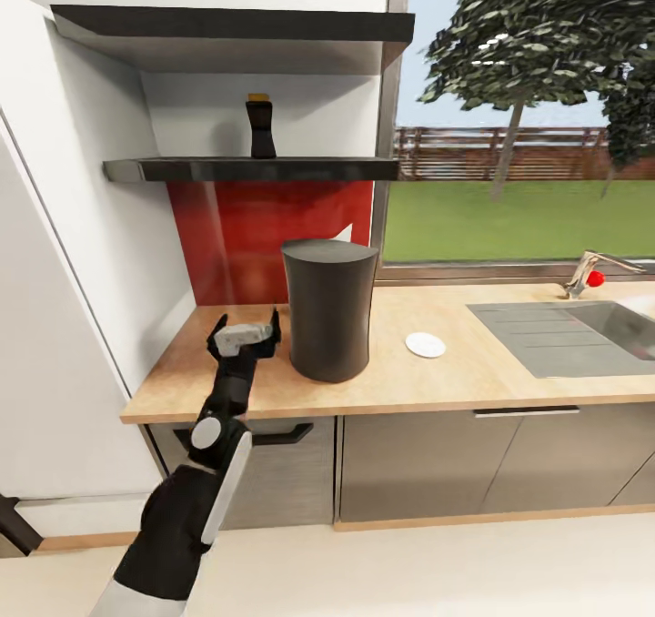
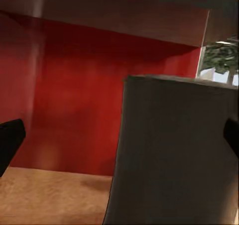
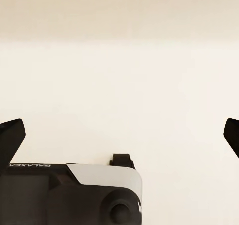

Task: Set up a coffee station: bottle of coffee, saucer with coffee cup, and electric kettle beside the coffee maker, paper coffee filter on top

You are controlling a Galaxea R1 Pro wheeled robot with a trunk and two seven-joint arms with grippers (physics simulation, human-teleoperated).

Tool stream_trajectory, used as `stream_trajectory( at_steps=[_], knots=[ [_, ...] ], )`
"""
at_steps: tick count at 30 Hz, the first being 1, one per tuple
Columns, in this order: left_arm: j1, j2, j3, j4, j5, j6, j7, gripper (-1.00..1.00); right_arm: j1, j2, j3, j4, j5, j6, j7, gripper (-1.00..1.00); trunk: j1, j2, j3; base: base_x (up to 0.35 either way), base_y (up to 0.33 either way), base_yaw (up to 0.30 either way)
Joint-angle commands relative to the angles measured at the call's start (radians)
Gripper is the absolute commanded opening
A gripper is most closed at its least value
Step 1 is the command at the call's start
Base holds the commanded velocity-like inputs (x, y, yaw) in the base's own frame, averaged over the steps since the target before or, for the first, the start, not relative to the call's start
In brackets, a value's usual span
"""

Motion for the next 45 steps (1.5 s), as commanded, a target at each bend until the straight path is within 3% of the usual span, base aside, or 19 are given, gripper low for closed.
stream_trajectory(
  at_steps=[1, 2, 4, 10, 18, 20, 21, 24, 31, 34, 38, 40, 45],
  knots=[
    [-0.04, -0.001, -0.015, -0.002, 0.005, 0.025, 0.028, 1.0, -0.001, 0.0, -0.008, 0.001, 0.01, -0.003, -0.003, 1.0, 0.001, -0.002, -0.002, 0.0, 0.0, 0.0],
    [-0.108, -0.008, -0.03, -0.005, 0.006, 0.071, 0.062, 1.0, -0.001, 0.0, -0.008, 0.001, 0.01, -0.003, -0.003, 1.0, 0.001, -0.002, -0.002, 0.0, 0.0, 0.0],
    [-0.158, -0.015, -0.035, -0.006, 0.006, 0.109, 0.08, 1.0, -0.001, 0.0, -0.008, 0.001, 0.01, -0.003, -0.004, 1.0, 0.001, -0.002, -0.002, 0.0, 0.0, 0.0],
    [-0.374, -0.022, -0.035, -0.009, 0.008, 0.308, 0.115, 1.0, -0.001, 0.0, -0.008, 0.001, 0.01, -0.003, -0.004, 1.0, 0.001, -0.002, -0.002, 0.0, 0.0, 0.0],
    [-0.588, -0.045, -0.028, 0.046, 0.01, 0.395, 0.209, 1.0, -0.001, 0.0, -0.008, 0.0, 0.01, -0.003, -0.002, 1.0, 0.001, -0.002, -0.002, 0.0, 0.0, 0.0],
    [-0.668, -0.045, -0.028, 0.095, 0.019, 0.401, 0.214, 1.0, -0.001, 0.0, -0.008, 0.001, 0.01, -0.003, -0.002, 1.0, 0.001, -0.002, -0.002, 0.0, 0.0, 0.0],
    [-0.81, -0.045, -0.029, 0.253, 0.051, 0.451, 0.216, 1.0, -0.001, 0.0, -0.007, 0.0, 0.013, -0.002, -0.001, 1.0, 0.001, -0.002, -0.002, 0.0, 0.0, 0.0],
    [-0.976, -0.045, -0.029, 0.486, 0.101, 0.497, 0.216, 1.0, -0.001, -0.001, -0.006, 0.001, 0.015, -0.002, 0.001, 1.0, 0.001, -0.002, -0.002, 0.0, 0.0, 0.0],
    [-1.252, -0.043, -0.029, 0.844, 0.123, 0.511, 0.216, 1.0, 0.007, -0.001, -0.005, 0.002, 0.053, -0.002, 0.003, 1.0, 0.001, -0.002, -0.002, 0.0, 0.0, 0.0],
    [-1.326, -0.04, -0.029, 0.964, 0.125, 0.509, 0.214, 1.0, 0.011, -0.001, -0.005, 0.002, 0.067, -0.002, 0.003, 1.0, 0.001, -0.002, -0.002, 0.0, 0.0, 0.0],
    [-1.365, -0.031, -0.029, 1.048, 0.125, 0.504, 0.212, 1.0, 0.015, -0.001, -0.005, 0.002, 0.074, -0.002, 0.003, 1.0, 0.001, -0.002, -0.002, 0.0, 0.0, 0.0],
    [-1.366, -0.007, -0.028, 1.06, 0.125, 0.502, 0.212, 1.0, 0.016, -0.001, -0.006, 0.002, 0.074, -0.002, 0.002, 1.0, 0.001, -0.002, -0.002, 0.0, 0.0, 0.0],
    [-1.354, 0.018, -0.027, 1.06, 0.125, 0.493, 0.213, 1.0, 0.016, -0.001, -0.006, 0.001, 0.073, -0.002, 0.001, 1.0, 0.001, -0.002, -0.002, 0.0, 0.0, 0.0]
  ],
)
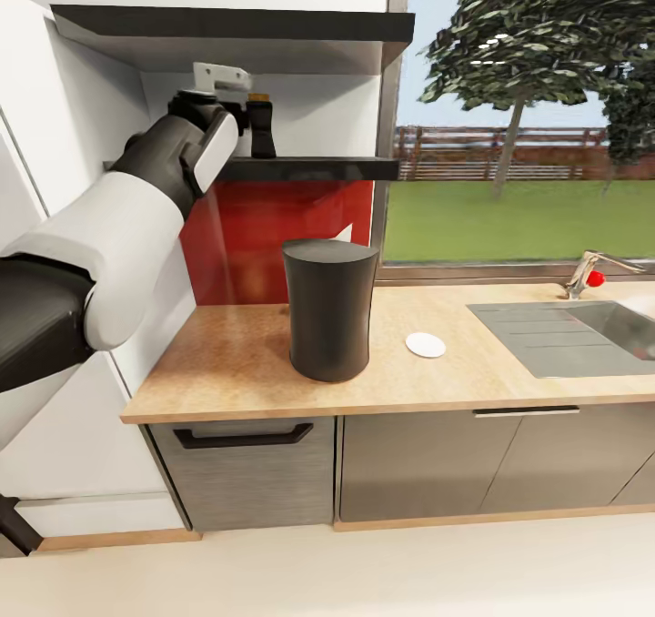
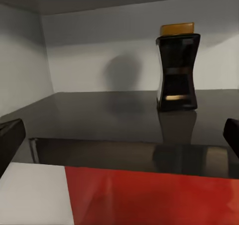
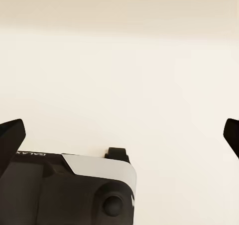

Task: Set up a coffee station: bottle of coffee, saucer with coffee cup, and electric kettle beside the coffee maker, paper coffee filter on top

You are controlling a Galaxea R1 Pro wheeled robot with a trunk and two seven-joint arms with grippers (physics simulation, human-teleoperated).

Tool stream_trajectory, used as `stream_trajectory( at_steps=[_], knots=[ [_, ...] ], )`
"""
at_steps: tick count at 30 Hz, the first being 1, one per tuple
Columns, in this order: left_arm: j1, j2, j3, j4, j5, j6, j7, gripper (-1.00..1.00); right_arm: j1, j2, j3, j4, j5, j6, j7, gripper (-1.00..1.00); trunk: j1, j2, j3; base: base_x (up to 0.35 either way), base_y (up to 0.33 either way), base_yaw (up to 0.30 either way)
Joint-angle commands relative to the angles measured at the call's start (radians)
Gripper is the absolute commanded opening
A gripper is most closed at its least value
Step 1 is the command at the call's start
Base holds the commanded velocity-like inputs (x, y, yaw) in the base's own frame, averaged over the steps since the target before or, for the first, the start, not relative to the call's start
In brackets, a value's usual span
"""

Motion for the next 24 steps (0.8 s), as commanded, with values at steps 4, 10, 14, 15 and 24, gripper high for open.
stream_trajectory(
  at_steps=[4, 10, 14, 15, 24],
  knots=[
    [0.003, 0.003, -0.007, 0.005, 0.01, -0.041, 0.009, 1.0, -0.001, 0.002, -0.01, -0.002, 0.008, 0.003, -0.005, 1.0, 0.001, -0.002, -0.002, 0.0, 0.0, 0.0],
    [0.003, 0.004, -0.005, 0.017, 0.012, -0.053, 0.008, 1.0, 0.019, -0.037, -0.011, 0.013, 0.004, 0.113, -0.008, 1.0, 0.001, -0.002, -0.002, 0.0, 0.0, 0.0],
    [0.004, 0.005, -0.006, 0.052, 0.012, -0.057, 0.007, 1.0, 0.117, -0.081, -0.011, 0.075, 0.001, 0.176, -0.008, 1.0, 0.001, -0.002, -0.002, 0.0, 0.0, 0.0],
    [0.004, 0.005, -0.007, 0.055, 0.013, -0.057, 0.007, 1.0, 0.142, -0.085, -0.012, 0.081, 0.001, 0.179, -0.008, 1.0, 0.001, -0.002, -0.002, 0.0, 0.0, 0.0],
    [0.004, 0.004, -0.009, 0.061, 0.095, -0.063, -0.005, 1.0, 0.206, -0.085, -0.015, 0.089, -0.005, 0.185, -0.008, 1.0, 0.001, -0.002, -0.002, 0.011, 0.0, 0.0]
  ],
)
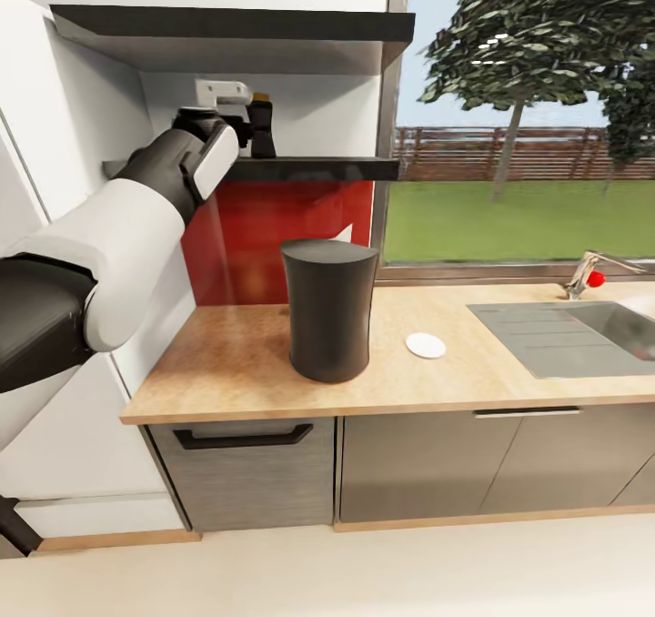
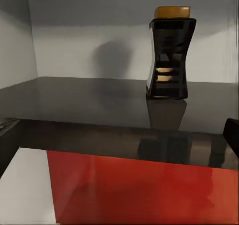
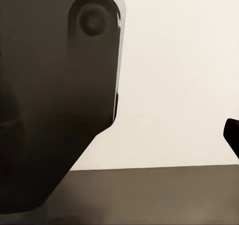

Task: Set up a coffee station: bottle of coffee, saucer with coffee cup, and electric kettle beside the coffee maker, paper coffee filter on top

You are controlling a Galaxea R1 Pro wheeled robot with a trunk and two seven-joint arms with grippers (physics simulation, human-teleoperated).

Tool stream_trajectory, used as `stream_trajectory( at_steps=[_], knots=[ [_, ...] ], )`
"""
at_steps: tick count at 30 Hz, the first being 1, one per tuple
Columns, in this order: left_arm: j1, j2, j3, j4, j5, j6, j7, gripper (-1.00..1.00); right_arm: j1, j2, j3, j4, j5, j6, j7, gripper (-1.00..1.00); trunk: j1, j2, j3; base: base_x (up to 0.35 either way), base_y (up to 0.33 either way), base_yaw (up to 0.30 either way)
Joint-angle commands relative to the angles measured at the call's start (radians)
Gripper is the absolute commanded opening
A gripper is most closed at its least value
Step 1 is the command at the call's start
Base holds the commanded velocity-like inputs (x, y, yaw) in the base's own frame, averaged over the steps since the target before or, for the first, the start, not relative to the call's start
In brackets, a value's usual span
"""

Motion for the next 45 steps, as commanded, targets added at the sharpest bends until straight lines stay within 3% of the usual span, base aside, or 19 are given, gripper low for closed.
stream_trajectory(
  at_steps=[1, 4, 11, 24, 36, 42, 45],
  knots=[
    [-0.001, 0.001, -0.008, -0.001, 0.024, 0.004, 0.005, 1.0, 0.0, 0.002, -0.007, -0.001, 0.01, 0.004, -0.002, 1.0, 0.001, -0.002, -0.002, 0.161, 0.0, 0.0],
    [-0.002, 0.0, -0.007, -0.001, 0.044, 0.004, 0.0, 1.0, 0.0, 0.004, -0.008, -0.002, 0.009, 0.004, 0.0, 1.0, 0.001, -0.002, -0.002, 0.26, 0.0, 0.0],
    [-0.002, -0.005, -0.012, -0.001, 0.05, 0.0, -0.002, 1.0, 0.0, 0.006, -0.009, -0.002, 0.008, 0.004, 0.003, 1.0, 0.001, -0.002, -0.002, 0.176, 0.0, 0.0],
    [-0.007, -0.01, -0.01, -0.002, 0.051, 0.002, -0.002, 1.0, 0.001, 0.006, -0.01, -0.002, 0.007, 0.004, 0.003, 1.0, 0.001, -0.002, -0.002, 0.136, 0.0, -0.205],
    [-0.01, -0.004, -0.016, -0.015, 0.036, 0.011, -0.001, 1.0, 0.0, 0.006, -0.009, -0.002, 0.007, 0.004, 0.003, 1.0, 0.001, -0.002, -0.002, 0.092, 0.0, -0.022],
    [-0.02, 0.002, -0.016, -0.016, 0.036, 0.017, 0.0, 1.0, 0.001, 0.007, -0.008, -0.001, 0.007, 0.004, 0.003, 1.0, 0.001, -0.002, -0.002, 0.121, 0.0, 0.0],
    [-0.062, 0.007, -0.015, -0.007, 0.036, 0.053, 0.004, 1.0, 0.0, 0.008, -0.008, -0.001, 0.007, 0.004, 0.004, 1.0, 0.001, -0.002, -0.002, 0.009, 0.0, 0.0]
  ],
)
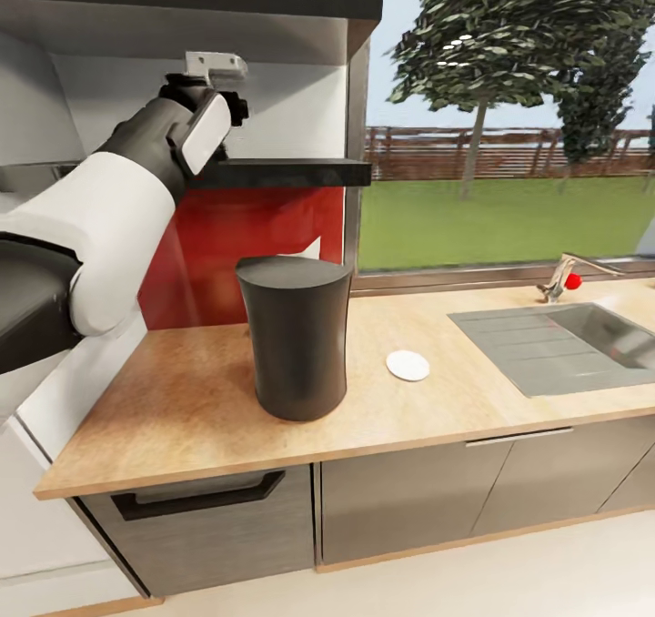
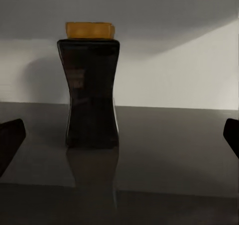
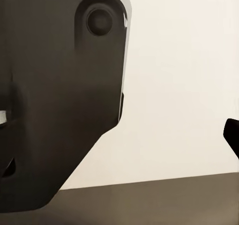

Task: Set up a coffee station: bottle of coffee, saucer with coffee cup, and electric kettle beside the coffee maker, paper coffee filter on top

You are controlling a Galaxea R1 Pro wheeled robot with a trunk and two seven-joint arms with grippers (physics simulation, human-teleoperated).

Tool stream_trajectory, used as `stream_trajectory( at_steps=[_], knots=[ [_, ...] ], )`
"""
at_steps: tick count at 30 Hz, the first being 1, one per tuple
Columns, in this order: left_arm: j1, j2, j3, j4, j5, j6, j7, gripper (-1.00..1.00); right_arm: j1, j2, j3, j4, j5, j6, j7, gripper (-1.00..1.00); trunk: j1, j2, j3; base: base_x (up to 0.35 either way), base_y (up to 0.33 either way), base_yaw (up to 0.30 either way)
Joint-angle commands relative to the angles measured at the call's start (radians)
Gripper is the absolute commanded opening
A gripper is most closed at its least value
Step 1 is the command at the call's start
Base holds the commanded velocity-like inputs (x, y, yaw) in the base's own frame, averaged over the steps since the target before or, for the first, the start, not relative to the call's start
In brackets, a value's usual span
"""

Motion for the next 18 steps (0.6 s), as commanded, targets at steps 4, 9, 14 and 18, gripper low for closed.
stream_trajectory(
  at_steps=[4, 9, 14, 18],
  knots=[
    [-0.059, 0.013, -0.008, 0.003, 0.011, 0.049, 0.009, 1.0, 0.0, 0.0, -0.006, -0.001, 0.01, 0.003, -0.001, 1.0, 0.001, -0.002, -0.002, 0.002, 0.0, 0.0],
    [-0.061, 0.039, -0.012, -0.003, 0.009, 0.052, 0.013, 1.0, 0.0, 0.0, -0.005, -0.001, 0.01, 0.003, -0.001, 1.0, 0.001, -0.002, -0.002, 0.0, 0.0, 0.0],
    [-0.054, 0.047, -0.015, -0.007, 0.008, 0.053, 0.013, 1.0, 0.0, 0.0, -0.004, 0.0, 0.011, 0.003, -0.002, 1.0, 0.001, -0.002, -0.002, 0.0, 0.0, 0.0],
    [-0.053, 0.049, -0.015, -0.008, 0.008, 0.056, 0.012, 1.0, 0.0, 0.0, -0.002, -0.001, 0.016, 0.003, -0.002, 1.0, 0.001, -0.002, -0.002, 0.133, 0.0, 0.0]
  ],
)
